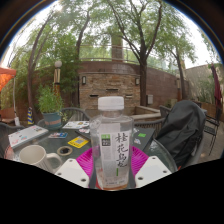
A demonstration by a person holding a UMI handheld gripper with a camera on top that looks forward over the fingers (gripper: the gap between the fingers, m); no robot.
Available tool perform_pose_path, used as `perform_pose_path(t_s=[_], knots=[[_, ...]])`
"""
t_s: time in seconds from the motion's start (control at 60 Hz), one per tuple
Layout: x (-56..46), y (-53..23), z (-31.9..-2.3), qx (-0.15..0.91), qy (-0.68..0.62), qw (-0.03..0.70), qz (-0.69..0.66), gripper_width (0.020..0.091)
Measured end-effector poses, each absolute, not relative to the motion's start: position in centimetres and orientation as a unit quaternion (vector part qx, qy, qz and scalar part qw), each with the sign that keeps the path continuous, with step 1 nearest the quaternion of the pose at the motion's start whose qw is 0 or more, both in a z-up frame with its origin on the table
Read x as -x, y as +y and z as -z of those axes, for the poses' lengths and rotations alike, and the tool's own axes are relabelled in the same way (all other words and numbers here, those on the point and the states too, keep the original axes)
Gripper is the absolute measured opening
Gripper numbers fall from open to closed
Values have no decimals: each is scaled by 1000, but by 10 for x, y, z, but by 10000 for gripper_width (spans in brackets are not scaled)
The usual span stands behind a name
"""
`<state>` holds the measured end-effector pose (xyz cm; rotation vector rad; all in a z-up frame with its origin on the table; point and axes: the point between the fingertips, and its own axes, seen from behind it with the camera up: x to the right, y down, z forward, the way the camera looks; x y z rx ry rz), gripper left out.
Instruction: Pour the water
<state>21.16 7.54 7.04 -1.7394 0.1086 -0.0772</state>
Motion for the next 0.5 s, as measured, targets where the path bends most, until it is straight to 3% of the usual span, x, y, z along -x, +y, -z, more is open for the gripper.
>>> perform_pose_path(t_s=[0.1, 0.217, 0.3, 0.5], knots=[[-211, 76, -70, 765, 42, 642, 33, 501], [-210, 72, -67, 770, 40, 636, 23, 679], [-209, 63, -54, 793, 48, 607, 8, 849], [-219, 5, -81, 792, 55, 608, 36, 847]])
